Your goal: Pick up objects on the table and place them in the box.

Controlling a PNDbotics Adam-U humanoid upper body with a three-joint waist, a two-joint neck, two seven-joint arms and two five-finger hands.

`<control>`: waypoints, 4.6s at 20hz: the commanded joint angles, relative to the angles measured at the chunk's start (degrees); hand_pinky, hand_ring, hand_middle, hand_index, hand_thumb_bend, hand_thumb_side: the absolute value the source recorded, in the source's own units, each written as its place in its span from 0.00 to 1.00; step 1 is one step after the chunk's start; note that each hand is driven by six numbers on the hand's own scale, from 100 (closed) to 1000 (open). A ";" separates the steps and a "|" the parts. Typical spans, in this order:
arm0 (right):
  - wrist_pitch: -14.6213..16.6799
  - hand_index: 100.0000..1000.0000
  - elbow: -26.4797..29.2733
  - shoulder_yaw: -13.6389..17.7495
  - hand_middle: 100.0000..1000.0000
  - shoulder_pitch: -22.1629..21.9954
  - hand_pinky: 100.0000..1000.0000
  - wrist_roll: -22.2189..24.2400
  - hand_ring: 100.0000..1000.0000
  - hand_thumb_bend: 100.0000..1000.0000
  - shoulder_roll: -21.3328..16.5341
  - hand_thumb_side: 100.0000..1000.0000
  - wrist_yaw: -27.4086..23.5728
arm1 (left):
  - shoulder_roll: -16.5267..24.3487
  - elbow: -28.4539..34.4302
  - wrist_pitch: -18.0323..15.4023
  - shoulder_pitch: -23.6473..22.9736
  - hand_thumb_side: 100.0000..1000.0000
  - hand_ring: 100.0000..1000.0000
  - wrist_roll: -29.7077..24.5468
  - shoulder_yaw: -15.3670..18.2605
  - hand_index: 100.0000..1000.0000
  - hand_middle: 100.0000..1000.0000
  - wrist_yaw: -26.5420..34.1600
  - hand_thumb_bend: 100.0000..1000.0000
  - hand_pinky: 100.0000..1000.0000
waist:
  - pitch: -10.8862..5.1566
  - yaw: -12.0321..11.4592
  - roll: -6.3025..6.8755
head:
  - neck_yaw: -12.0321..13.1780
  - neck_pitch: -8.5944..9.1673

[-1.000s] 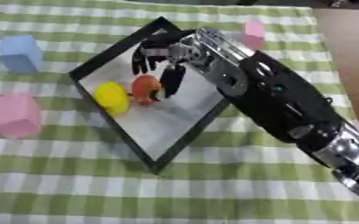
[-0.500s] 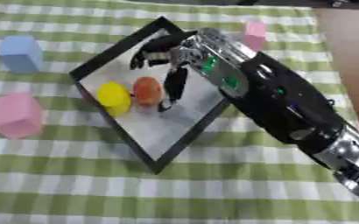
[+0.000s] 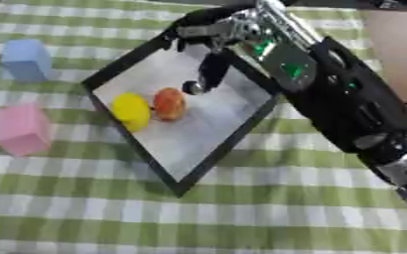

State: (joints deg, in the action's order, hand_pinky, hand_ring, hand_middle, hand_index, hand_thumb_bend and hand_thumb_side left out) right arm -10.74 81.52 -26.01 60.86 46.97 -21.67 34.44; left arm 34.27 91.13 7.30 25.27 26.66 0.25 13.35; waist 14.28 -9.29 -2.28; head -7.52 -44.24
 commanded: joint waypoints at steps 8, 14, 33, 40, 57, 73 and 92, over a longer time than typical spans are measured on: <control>-3.52 0.92 0.63 5.29 0.83 0.89 0.86 -1.70 0.84 0.40 -12.43 0.00 -0.99 | 2.11 0.90 -0.14 0.08 0.50 0.71 0.52 1.12 0.75 0.65 0.07 1.00 0.77 | -2.22 0.49 -0.70 | 0.16 0.12; -1.32 0.92 -4.98 6.99 0.84 -0.97 0.87 -1.50 0.86 0.41 -17.67 0.00 1.48 | 2.38 0.98 -0.08 0.04 0.50 0.71 0.54 1.19 0.75 0.65 0.04 1.00 0.77 | -1.71 0.70 -0.57 | -0.33 0.12; 2.14 0.93 -20.96 10.85 0.86 1.02 0.88 -4.50 0.87 0.43 -16.29 0.00 8.13 | 2.41 1.70 0.18 1.62 0.49 0.70 0.08 0.80 0.75 0.65 0.02 1.00 0.77 | 1.48 -1.81 -0.99 | -3.48 0.54; 2.75 0.94 -23.53 11.42 0.87 1.40 0.88 -4.57 0.88 0.43 -15.89 0.00 8.42 | 2.43 1.92 0.26 2.00 0.49 0.70 0.08 0.79 0.75 0.65 0.05 1.00 0.77 | 2.82 -2.79 -1.44 | -3.92 2.02; 2.13 0.92 -28.86 13.44 0.84 1.57 0.86 -6.42 0.85 0.39 -15.47 0.00 12.08 | 2.37 2.24 0.27 2.14 0.48 0.70 0.11 0.83 0.75 0.65 0.05 1.00 0.78 | 4.08 -3.54 -1.89 | -6.16 5.84; -2.48 0.55 -24.82 12.89 0.38 1.61 0.77 -12.54 0.60 0.18 -16.16 0.00 7.47 | 2.32 2.13 0.16 1.76 0.49 0.70 0.19 0.94 0.74 0.65 0.02 1.00 0.78 | 3.21 -3.05 -1.90 | -5.24 3.33; -11.52 0.56 32.84 4.60 0.39 -3.39 0.74 -2.74 0.56 0.22 -30.27 0.00 -12.79 | 2.95 2.12 0.13 0.62 0.49 0.70 0.16 0.94 0.74 0.65 -0.19 1.00 0.78 | 0.93 -1.09 -1.84 | -3.47 1.60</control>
State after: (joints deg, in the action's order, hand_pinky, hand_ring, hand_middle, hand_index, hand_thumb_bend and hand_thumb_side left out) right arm -21.87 112.52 -21.40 56.45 43.33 -50.56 22.37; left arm 35.09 92.20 7.54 25.50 26.85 0.55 13.52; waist 17.65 -10.40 -4.05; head -11.07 -42.74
